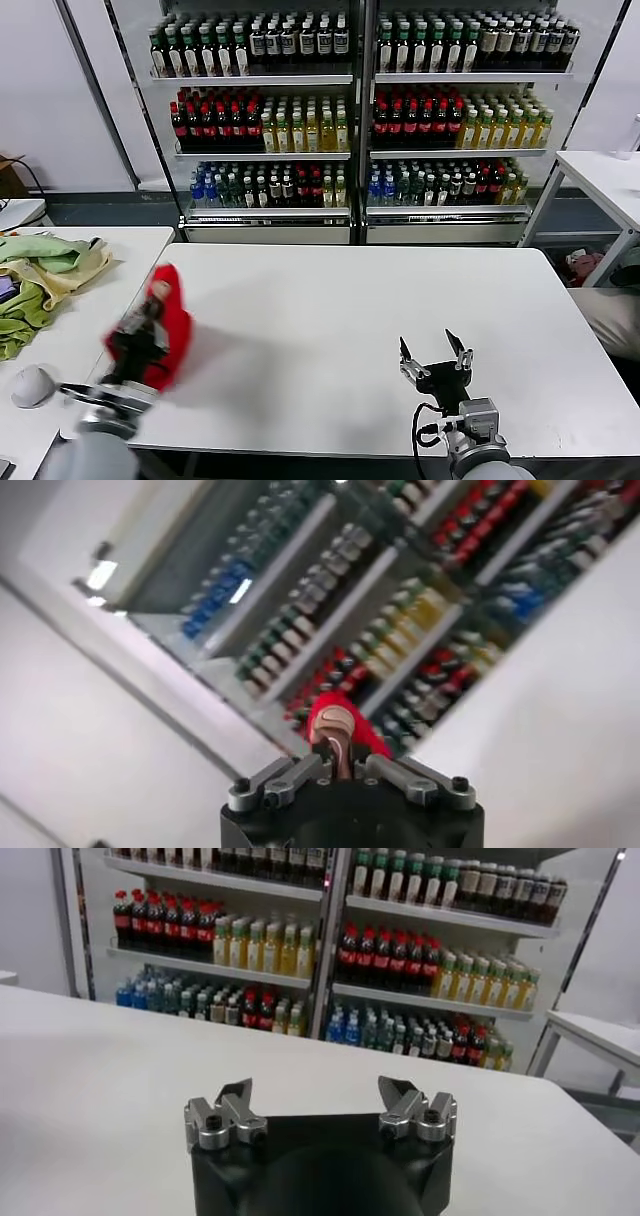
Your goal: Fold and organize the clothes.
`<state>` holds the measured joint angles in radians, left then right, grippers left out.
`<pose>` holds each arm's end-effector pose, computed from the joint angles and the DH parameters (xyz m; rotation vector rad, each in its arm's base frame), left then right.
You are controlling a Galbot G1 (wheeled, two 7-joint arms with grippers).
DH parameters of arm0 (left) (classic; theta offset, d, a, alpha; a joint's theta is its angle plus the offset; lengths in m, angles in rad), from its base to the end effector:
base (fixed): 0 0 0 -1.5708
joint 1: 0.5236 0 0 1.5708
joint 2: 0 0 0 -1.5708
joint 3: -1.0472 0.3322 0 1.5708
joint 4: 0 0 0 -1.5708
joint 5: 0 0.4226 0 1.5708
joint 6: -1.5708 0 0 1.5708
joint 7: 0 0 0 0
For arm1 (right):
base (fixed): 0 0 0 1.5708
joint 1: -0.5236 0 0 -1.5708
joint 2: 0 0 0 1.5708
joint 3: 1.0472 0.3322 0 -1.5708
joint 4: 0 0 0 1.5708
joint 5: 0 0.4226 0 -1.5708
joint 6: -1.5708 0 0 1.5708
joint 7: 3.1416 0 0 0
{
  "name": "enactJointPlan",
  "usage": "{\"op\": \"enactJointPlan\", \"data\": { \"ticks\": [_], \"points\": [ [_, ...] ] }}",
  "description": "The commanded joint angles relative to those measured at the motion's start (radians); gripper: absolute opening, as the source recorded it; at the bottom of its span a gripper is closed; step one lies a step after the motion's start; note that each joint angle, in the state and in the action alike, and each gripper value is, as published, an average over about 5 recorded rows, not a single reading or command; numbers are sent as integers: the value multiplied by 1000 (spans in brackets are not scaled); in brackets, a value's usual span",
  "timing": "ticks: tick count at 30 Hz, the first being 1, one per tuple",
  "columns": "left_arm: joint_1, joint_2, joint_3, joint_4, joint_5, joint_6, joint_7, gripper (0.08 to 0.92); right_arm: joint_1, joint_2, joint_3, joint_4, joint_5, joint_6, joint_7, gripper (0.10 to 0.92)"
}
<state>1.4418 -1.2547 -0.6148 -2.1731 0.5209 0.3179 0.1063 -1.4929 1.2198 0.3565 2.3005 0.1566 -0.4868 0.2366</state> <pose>0.2900 0.0590 -0.2056 0.0292 -2.7837 -1.2184 0.2521 0.0318 -0.1929 0.1377 -2.8898 0.2301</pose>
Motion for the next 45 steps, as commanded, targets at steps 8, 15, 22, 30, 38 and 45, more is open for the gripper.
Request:
{"op": "enactJointPlan", "data": {
  "ticks": [8, 15, 22, 30, 38, 45],
  "points": [
    [-142, -300, 473, 163, -131, 36, -409, 147, -5, 0, -3, 3, -3, 1, -2, 823],
    [-143, -304, 497, 136, -167, 60, -381, 147, 20, -2, -6, -8, -1, -7, -3, 823],
    [-116, -289, 558, 100, -304, 14, -274, 289, 41, -10, 15, -12, 13, -16, -5, 823],
    [-122, -139, 404, -40, -517, -62, -172, 522, 120, -10, -18, -58, 41, -36, -7, 823],
    [-63, 89, -75, 29, -767, -113, -128, 746, 318, 48, -228, -238, 102, -89, 9, 823],
    [-10, 82, -149, 86, -785, -182, -110, 821, 450, 126, -375, -435, 175, -91, 32, 823]
  ]
}}
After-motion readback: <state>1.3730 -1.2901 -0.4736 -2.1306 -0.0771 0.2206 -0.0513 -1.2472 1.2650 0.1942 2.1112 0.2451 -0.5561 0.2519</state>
